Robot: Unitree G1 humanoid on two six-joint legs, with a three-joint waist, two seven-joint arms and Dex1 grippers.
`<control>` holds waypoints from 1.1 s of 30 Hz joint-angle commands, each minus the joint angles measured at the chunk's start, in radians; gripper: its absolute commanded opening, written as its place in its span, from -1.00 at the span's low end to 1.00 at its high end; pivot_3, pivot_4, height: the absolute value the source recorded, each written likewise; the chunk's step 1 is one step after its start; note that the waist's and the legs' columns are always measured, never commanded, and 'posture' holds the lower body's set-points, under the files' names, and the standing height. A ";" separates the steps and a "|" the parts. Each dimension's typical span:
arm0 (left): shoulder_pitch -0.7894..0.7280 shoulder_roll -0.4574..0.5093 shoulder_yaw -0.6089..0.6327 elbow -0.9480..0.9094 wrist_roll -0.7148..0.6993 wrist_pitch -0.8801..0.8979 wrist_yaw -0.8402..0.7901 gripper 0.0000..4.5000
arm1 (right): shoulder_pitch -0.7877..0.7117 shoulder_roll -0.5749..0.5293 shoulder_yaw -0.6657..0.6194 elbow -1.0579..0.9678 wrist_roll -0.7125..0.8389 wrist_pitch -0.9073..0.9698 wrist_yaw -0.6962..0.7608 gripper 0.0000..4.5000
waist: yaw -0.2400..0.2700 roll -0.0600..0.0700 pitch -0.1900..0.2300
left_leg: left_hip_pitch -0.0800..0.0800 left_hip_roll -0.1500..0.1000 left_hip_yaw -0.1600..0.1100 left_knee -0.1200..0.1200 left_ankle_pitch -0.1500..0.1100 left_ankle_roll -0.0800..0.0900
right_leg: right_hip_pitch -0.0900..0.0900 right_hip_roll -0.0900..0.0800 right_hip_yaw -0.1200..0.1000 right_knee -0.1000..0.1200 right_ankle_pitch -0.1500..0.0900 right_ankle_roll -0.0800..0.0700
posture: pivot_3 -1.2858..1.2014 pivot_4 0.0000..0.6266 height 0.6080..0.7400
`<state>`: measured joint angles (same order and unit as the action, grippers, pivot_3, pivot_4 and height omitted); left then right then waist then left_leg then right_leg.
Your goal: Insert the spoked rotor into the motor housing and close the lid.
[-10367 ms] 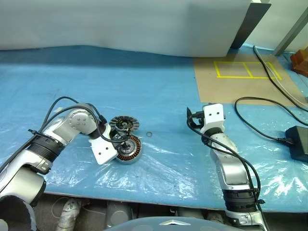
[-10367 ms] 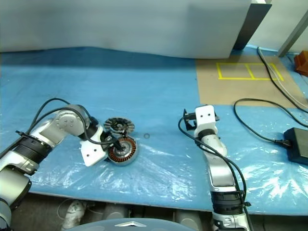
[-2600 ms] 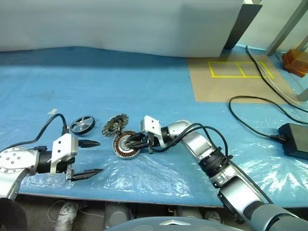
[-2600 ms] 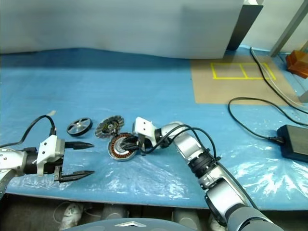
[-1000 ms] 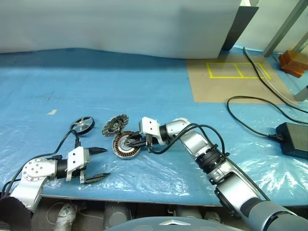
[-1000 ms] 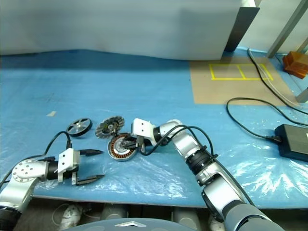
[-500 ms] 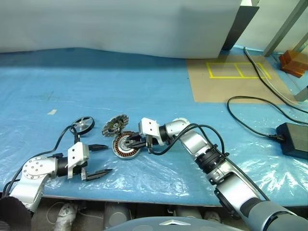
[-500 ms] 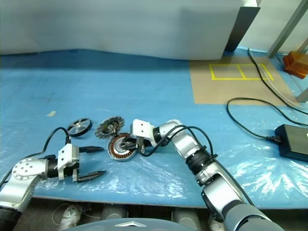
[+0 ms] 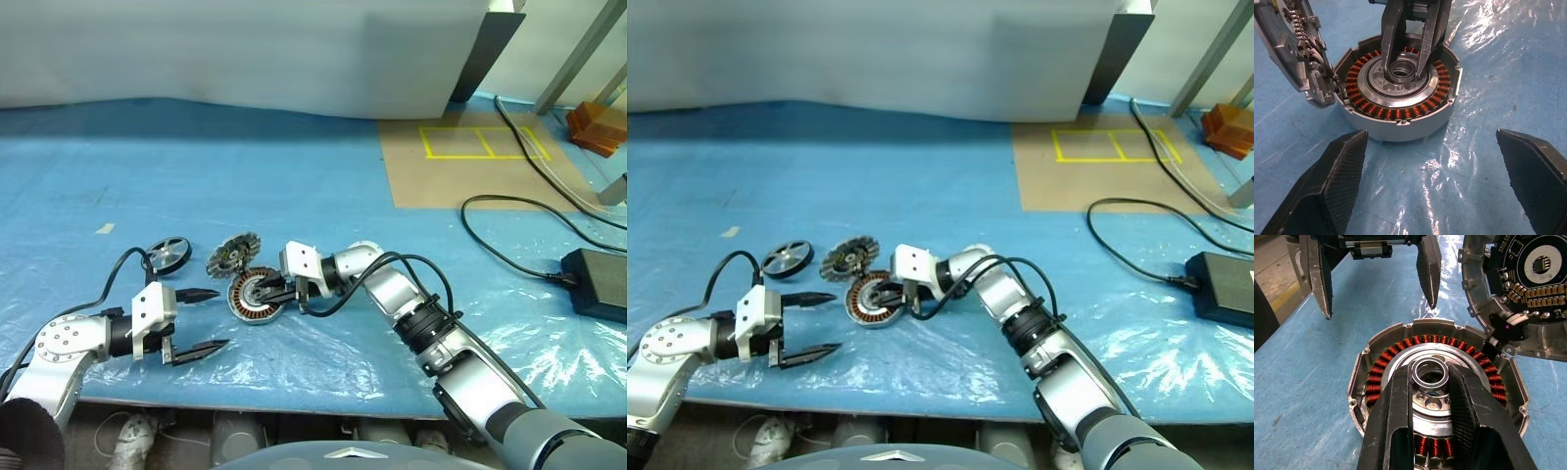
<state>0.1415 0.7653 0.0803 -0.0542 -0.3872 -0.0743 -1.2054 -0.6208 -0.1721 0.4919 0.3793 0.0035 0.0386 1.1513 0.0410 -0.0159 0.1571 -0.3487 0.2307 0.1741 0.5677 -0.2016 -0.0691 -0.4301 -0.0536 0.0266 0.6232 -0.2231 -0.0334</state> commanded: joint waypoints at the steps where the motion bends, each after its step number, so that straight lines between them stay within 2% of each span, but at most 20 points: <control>1: 0.004 0.007 0.012 -0.027 -0.001 0.005 0.005 0.97 | -0.010 -0.004 -0.009 0.013 -0.013 -0.005 -0.019 -0.71 | 0.000 0.000 0.000 | 0.000 0.000 0.000 0.000 0.000 0.000 | 0.000 0.000 0.000 0.000 0.000 0.000 | 0.03 -0.52 1.00; 33: -0.039 -0.015 -0.036 -0.005 0.043 -0.002 0.020 0.97 | -0.015 -0.005 -0.004 0.017 -0.006 0.005 0.017 -0.71 | 0.001 0.000 0.000 | -0.001 0.000 0.000 -0.001 0.000 0.000 | 0.000 0.000 0.000 -0.001 0.000 0.000 | 0.03 -0.52 1.00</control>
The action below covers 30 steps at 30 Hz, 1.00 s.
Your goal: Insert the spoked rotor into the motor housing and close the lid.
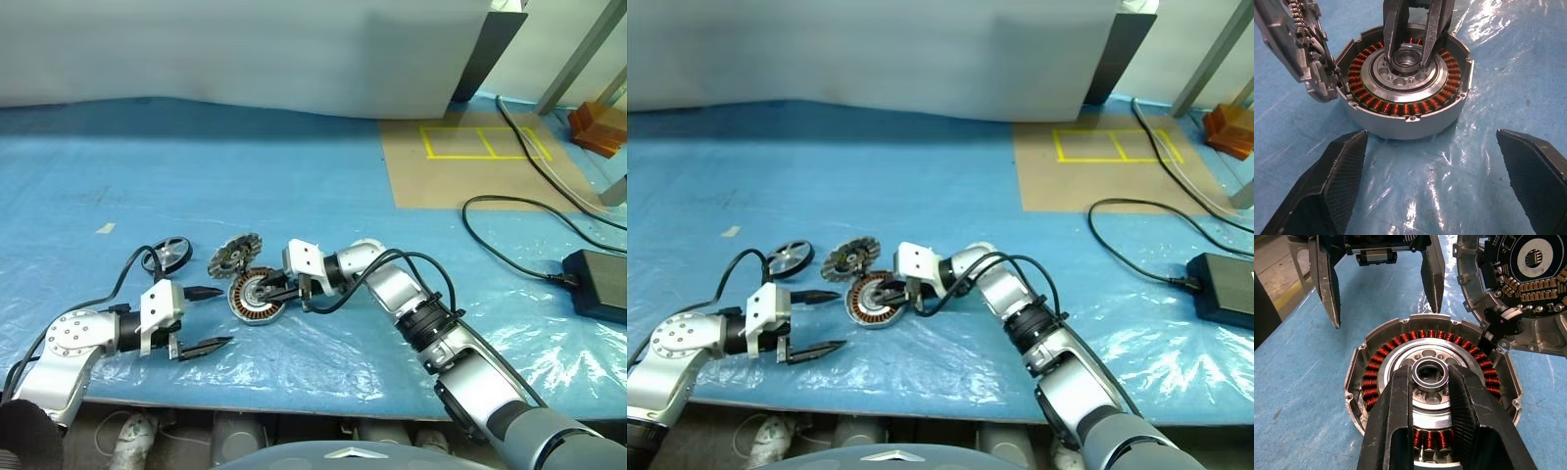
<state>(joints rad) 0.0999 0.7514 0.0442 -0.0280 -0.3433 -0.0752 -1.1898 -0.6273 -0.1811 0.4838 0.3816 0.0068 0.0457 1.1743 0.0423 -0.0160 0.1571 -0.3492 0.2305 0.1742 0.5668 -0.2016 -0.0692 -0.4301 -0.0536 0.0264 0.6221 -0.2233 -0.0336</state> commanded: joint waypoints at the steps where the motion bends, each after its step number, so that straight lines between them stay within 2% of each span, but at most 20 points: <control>1: 0.004 -0.001 0.000 -0.033 0.000 -0.001 0.005 0.97 | -0.009 0.006 0.003 0.016 -0.011 -0.003 -0.009 -0.71 | 0.000 0.000 0.000 | 0.000 0.000 0.000 0.000 0.000 0.000 | 0.000 0.000 0.000 0.000 0.000 0.000 | 0.03 -0.52 1.00; 7: 0.010 -0.001 0.000 -0.020 0.003 -0.017 0.003 0.97 | -0.007 0.001 -0.001 0.015 -0.012 0.004 -0.009 -0.71 | -0.001 0.000 0.000 | 0.000 0.000 0.000 0.000 0.000 0.000 | 0.000 0.000 0.000 0.000 0.000 0.000 | 0.03 -0.52 1.00; 9: 0.007 -0.003 -0.002 -0.007 0.007 -0.026 0.001 0.97 | -0.006 0.001 -0.001 0.014 -0.011 0.003 -0.009 -0.37 | 0.000 0.000 0.000 | 0.000 0.000 0.000 0.000 0.000 0.000 | 0.000 0.000 0.000 0.000 0.000 0.000 | 0.03 -0.52 1.00; 13: 0.007 -0.005 -0.003 0.001 0.011 -0.033 -0.003 0.97 | -0.003 0.006 -0.005 0.012 -0.012 0.001 -0.026 0.18 | 0.000 0.000 0.000 | 0.000 0.000 0.000 0.000 0.000 0.000 | 0.000 0.000 0.000 0.000 0.000 0.000 | 0.03 -0.52 1.00; 19: 0.005 -0.005 -0.003 -0.001 0.011 -0.031 -0.003 0.97 | 0.003 -0.004 -0.023 -0.015 -0.005 0.008 -0.055 0.18 | 0.001 0.000 0.000 | 0.000 0.000 0.000 -0.001 0.000 0.000 | 0.000 0.000 0.000 0.000 0.000 0.000 | 0.03 -0.52 1.00; 24: 0.007 -0.004 -0.004 -0.010 0.007 -0.021 -0.002 0.97 | 0.005 -0.028 -0.081 -0.114 0.079 0.101 -0.032 0.18 | 0.004 0.000 0.000 | -0.001 0.000 0.000 0.000 0.000 0.000 | 0.000 0.000 0.000 -0.001 0.000 0.000 | 0.03 -0.52 1.00; 27: 0.004 -0.004 -0.004 -0.012 0.007 -0.017 -0.002 0.97 | 0.021 -0.047 -0.099 -0.165 0.116 0.144 -0.011 -0.07 | 0.003 0.000 0.000 | -0.001 0.000 0.000 -0.001 0.000 0.000 | 0.000 0.000 0.000 -0.001 0.000 0.000 | 0.03 -0.52 1.00; 30: -0.002 -0.005 -0.007 -0.017 0.006 -0.008 0.001 0.97 | 0.043 -0.056 -0.097 -0.174 0.121 0.149 -0.010 -0.50 | 0.000 0.000 0.000 | -0.001 0.000 0.000 -0.002 0.000 0.000 | -0.001 0.000 0.000 -0.001 0.000 0.000 | 0.03 -0.52 1.00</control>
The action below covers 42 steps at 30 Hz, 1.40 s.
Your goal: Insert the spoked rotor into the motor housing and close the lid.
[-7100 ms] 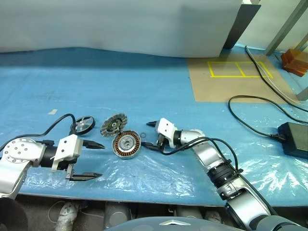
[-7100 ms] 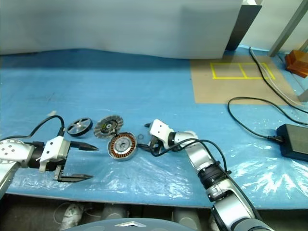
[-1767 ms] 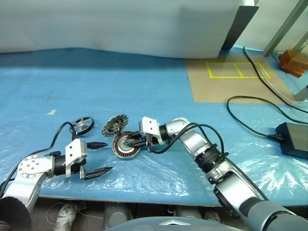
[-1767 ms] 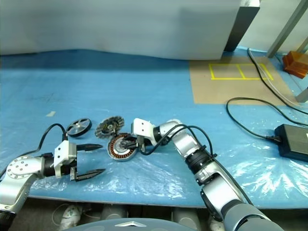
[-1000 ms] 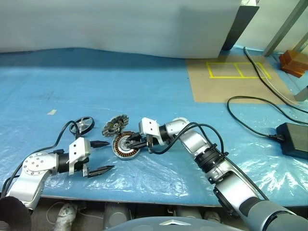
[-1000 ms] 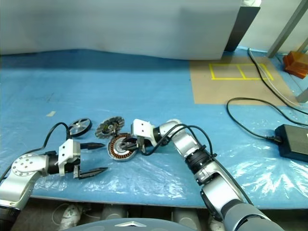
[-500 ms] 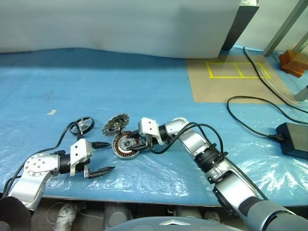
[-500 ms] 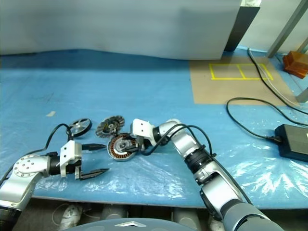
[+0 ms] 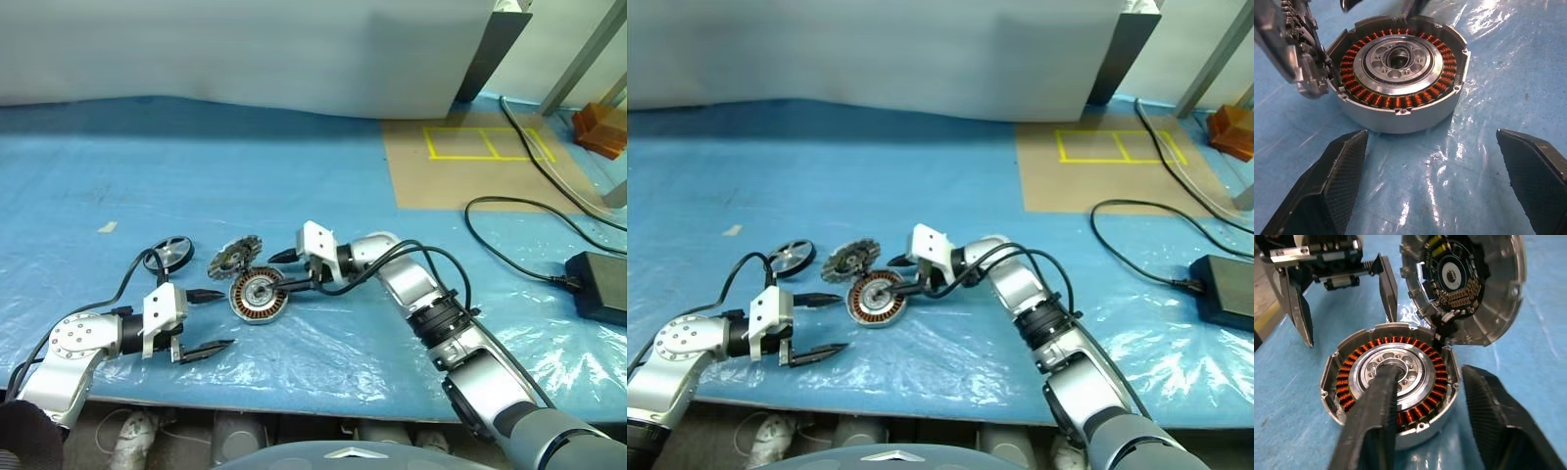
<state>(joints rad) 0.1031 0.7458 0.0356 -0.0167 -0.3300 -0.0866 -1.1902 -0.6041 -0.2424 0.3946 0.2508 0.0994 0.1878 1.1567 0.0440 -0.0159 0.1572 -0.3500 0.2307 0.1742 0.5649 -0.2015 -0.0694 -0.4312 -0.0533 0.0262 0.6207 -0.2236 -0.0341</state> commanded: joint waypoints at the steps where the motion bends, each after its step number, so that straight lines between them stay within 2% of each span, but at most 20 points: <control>1: -0.006 0.000 0.001 -0.030 -0.007 0.007 0.002 0.97 | 0.023 0.006 -0.006 -0.045 0.028 0.008 0.003 -0.64 | -0.002 0.000 0.000 | 0.000 0.000 0.000 0.000 0.000 0.000 | 0.000 0.000 0.000 0.000 0.000 0.000 | 0.03 -0.52 1.00; 3: -0.008 0.001 0.001 -0.033 -0.008 0.012 0.004 0.97 | 0.022 0.020 -0.003 -0.045 0.027 0.007 -0.010 -0.93 | -0.003 0.000 0.000 | -0.001 0.000 0.000 0.000 0.000 0.000 | -0.001 0.000 0.000 0.000 0.000 0.000 | 0.03 -0.52 1.00; 4: -0.009 0.001 0.001 -0.034 -0.008 0.014 0.004 0.97 | 0.019 0.031 -0.005 -0.039 0.025 0.001 -0.021 -0.98 | -0.003 0.000 0.000 | -0.001 0.000 0.000 0.000 0.000 0.000 | -0.002 0.000 0.000 0.000 0.000 0.000 | 0.03 -0.52 1.00; 17: -0.006 0.002 0.003 -0.049 -0.005 0.030 0.012 0.97 | -0.034 0.085 0.040 0.014 -0.016 -0.012 -0.039 -0.98 | -0.002 0.000 0.000 | -0.001 0.000 0.001 0.000 0.000 0.000 | -0.002 0.000 0.000 0.000 0.000 0.000 | 0.03 -0.52 1.00; 21: -0.004 -0.001 0.002 -0.049 -0.002 0.029 0.017 0.97 | -0.026 0.037 0.120 0.095 -0.117 -0.107 -0.019 -0.98 | -0.003 0.000 0.000 | -0.001 0.000 0.001 0.000 0.000 0.000 | -0.002 0.000 0.000 0.000 0.000 0.000 | 0.03 -0.52 1.00; 29: -0.018 -0.008 -0.008 -0.031 0.006 0.022 0.022 0.97 | -0.043 0.021 0.129 0.133 -0.147 -0.162 -0.021 -0.98 | -0.002 0.000 0.000 | 0.000 0.000 0.001 0.001 0.000 0.000 | -0.001 0.000 0.000 0.001 0.000 0.000 | 0.03 -0.52 1.00; 31: -0.025 -0.011 -0.011 -0.028 0.007 0.022 0.022 0.97 | -0.045 0.032 0.102 0.130 -0.118 -0.162 -0.027 -0.98 | -0.002 0.000 0.000 | 0.000 0.000 0.001 0.001 0.000 0.000 | -0.001 0.000 0.000 0.001 0.000 0.000 | 0.03 -0.52 1.00; 35: -0.031 -0.012 -0.015 -0.025 0.008 0.021 0.019 0.97 | -0.063 0.076 0.008 0.070 0.026 -0.017 -0.001 -0.98 | -0.001 0.000 0.000 | -0.001 0.000 0.001 0.001 0.000 0.000 | -0.001 0.000 0.000 0.001 0.000 0.000 | 0.03 -0.52 1.00; 42: -0.038 -0.006 -0.015 -0.023 0.006 0.023 0.015 0.97 | -0.078 0.087 0.079 0.076 -0.034 -0.024 0.027 -0.98 | 0.000 0.000 0.000 | -0.001 0.000 0.001 0.000 0.000 0.000 | -0.001 0.000 0.000 0.001 0.000 -0.001 | 0.03 -0.52 1.00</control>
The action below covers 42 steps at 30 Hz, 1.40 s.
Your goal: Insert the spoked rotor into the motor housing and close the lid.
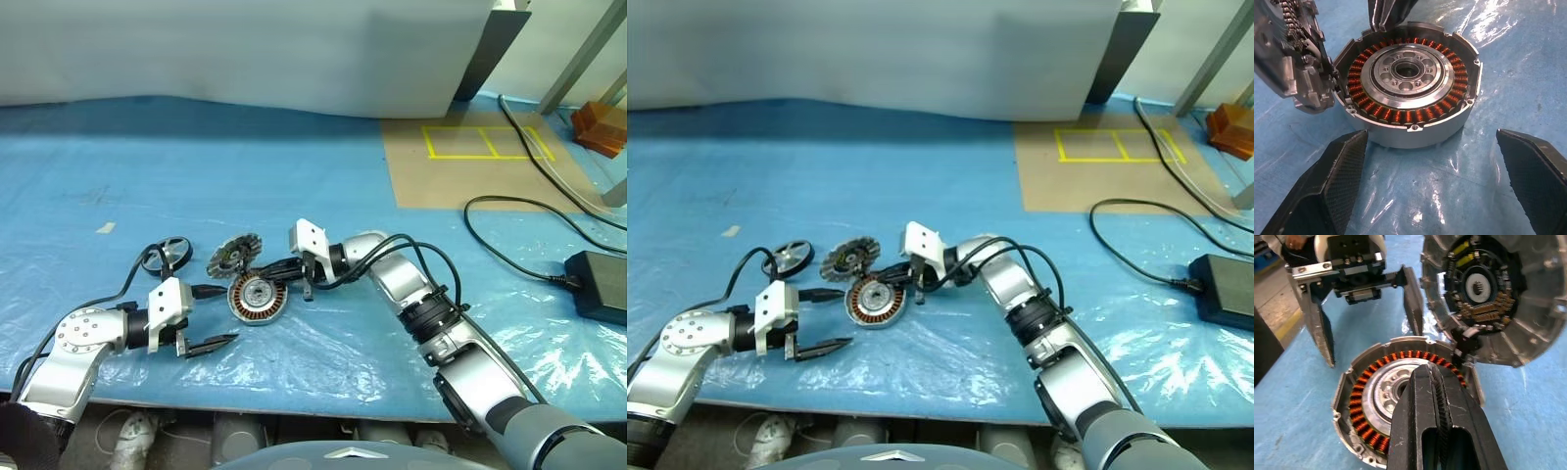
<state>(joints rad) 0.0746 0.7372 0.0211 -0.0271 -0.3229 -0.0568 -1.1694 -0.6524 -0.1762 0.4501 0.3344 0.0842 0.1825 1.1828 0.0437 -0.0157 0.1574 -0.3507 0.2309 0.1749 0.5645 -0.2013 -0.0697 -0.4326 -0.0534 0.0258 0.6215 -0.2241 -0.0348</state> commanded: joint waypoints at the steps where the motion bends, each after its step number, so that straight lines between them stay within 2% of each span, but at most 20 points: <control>1: -0.009 0.003 -0.001 -0.013 -0.001 -0.006 -0.007 0.97 | -0.037 0.031 0.024 0.010 -0.023 -0.024 -0.007 -0.98 | 0.000 0.000 0.000 | 0.000 0.000 0.000 0.000 0.000 0.000 | 0.000 0.000 0.000 0.000 0.000 0.000 | 0.03 -0.52 1.00; 7: -0.005 0.006 -0.005 -0.032 0.000 0.003 -0.002 0.97 | -0.052 0.021 0.126 0.157 -0.186 -0.197 -0.056 -0.98 | -0.001 0.000 0.000 | 0.000 0.000 0.000 0.000 0.000 0.000 | 0.000 0.000 0.000 0.000 0.000 0.000 | 0.03 -0.52 1.00; 9: 0.000 0.010 -0.003 -0.044 -0.002 0.008 0.000 0.97 | -0.057 0.011 0.124 0.174 -0.194 -0.209 -0.051 -0.98 | -0.002 0.000 0.000 | 0.000 0.000 0.000 0.000 0.000 0.000 | 0.000 0.000 0.000 0.000 0.000 0.000 | 0.03 -0.52 1.00; 21: -0.012 0.014 0.080 -0.066 -0.080 0.106 0.033 0.97 | -0.035 -0.039 0.051 0.153 -0.118 -0.190 0.015 -0.98 | 0.000 0.000 0.000 | 0.002 -0.001 0.000 0.002 0.000 0.000 | 0.003 -0.001 0.000 0.002 0.000 0.000 | 0.03 -0.52 1.00; 23: -0.017 0.016 0.076 -0.066 -0.072 0.105 0.030 0.97 | -0.038 -0.024 0.040 0.165 -0.112 -0.200 -0.003 -0.98 | -0.001 0.000 0.000 | 0.002 -0.001 0.000 0.002 0.000 0.000 | 0.003 -0.001 0.000 0.001 0.000 0.000 | 0.03 -0.52 1.00; 26: -0.023 0.016 0.075 -0.066 -0.070 0.109 0.028 0.97 | -0.068 0.038 -0.049 0.111 0.011 -0.079 -0.007 -0.98 | -0.001 0.000 0.000 | 0.001 0.000 0.000 0.002 0.000 0.000 | 0.002 -0.001 0.000 0.001 0.000 0.000 | 0.03 -0.52 1.00; 29: -0.027 0.015 0.075 -0.067 -0.071 0.115 0.029 0.97 | -0.084 0.063 -0.091 0.079 0.060 -0.013 -0.002 -0.98 | -0.002 0.000 0.000 | 0.000 0.001 0.000 0.002 0.000 0.000 | 0.000 0.000 0.000 0.001 0.000 0.000 | 0.03 -0.52 1.00; 36: -0.021 0.014 0.062 -0.107 -0.070 0.142 0.035 0.97 | -0.041 0.071 0.014 0.071 0.013 0.031 0.053 -0.98 | -0.001 0.000 0.000 | -0.001 0.001 0.000 0.000 0.000 0.000 | 0.000 0.000 -0.001 0.000 0.000 -0.001 | 0.03 -0.52 1.00; 42: -0.024 0.016 0.061 -0.134 -0.068 0.170 0.042 0.97 | -0.069 0.059 0.085 0.244 -0.136 -0.146 -0.033 -0.98 | -0.004 0.000 0.000 | 0.000 0.001 0.000 0.001 0.000 0.000 | 0.000 0.000 -0.001 0.001 0.000 -0.001 | 0.03 -0.52 1.00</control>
<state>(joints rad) 0.0524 0.7469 0.0753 -0.1252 -0.3769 0.1072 -1.1296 -0.7294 -0.1063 0.5058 0.5188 0.0096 0.0780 1.1758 0.0399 -0.0155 0.1575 -0.3501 0.2316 0.1749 0.5653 -0.2013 -0.0699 -0.4322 -0.0534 0.0250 0.6226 -0.2245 -0.0356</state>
